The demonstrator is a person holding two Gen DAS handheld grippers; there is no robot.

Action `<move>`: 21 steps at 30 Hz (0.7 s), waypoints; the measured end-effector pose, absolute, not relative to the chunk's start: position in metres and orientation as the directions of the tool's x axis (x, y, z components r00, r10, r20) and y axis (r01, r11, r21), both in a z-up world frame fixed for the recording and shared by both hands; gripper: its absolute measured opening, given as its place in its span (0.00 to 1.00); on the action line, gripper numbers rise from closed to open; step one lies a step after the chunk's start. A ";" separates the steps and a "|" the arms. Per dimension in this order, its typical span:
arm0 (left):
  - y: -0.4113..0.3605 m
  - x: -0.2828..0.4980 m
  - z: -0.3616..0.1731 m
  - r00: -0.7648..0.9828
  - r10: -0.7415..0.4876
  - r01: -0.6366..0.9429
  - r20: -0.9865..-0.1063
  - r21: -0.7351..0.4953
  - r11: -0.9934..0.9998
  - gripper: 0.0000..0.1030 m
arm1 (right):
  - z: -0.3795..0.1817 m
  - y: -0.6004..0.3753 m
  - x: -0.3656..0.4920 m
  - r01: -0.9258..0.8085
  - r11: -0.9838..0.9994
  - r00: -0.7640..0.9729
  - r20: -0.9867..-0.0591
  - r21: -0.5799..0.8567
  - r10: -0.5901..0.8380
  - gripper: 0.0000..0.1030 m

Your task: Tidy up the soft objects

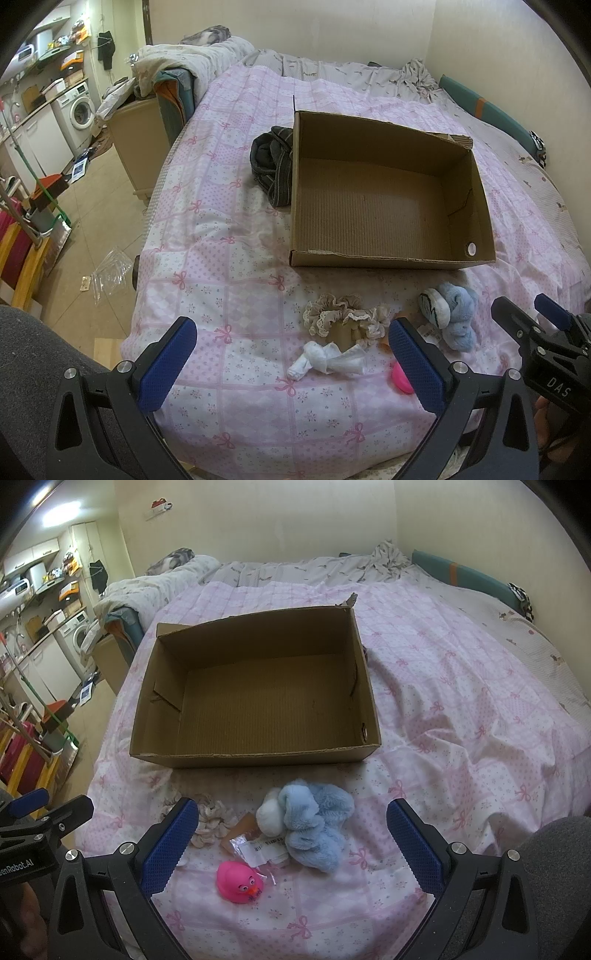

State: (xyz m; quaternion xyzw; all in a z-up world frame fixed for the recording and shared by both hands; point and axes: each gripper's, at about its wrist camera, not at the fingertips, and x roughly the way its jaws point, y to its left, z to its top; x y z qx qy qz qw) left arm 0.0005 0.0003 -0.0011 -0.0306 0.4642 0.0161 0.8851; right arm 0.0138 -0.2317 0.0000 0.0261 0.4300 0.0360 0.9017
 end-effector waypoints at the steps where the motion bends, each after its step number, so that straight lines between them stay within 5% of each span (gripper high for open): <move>1: 0.000 0.001 -0.001 0.569 0.000 -0.057 -0.823 -0.040 0.998 1.00 | 0.000 -0.232 0.014 -0.042 0.996 0.628 -0.774 0.079 0.088 1.00; 21: 0.000 0.001 -0.004 0.566 0.003 -0.058 -0.824 -0.035 0.998 1.00 | 0.000 -0.232 0.015 -0.040 0.996 0.627 -0.774 0.081 0.088 1.00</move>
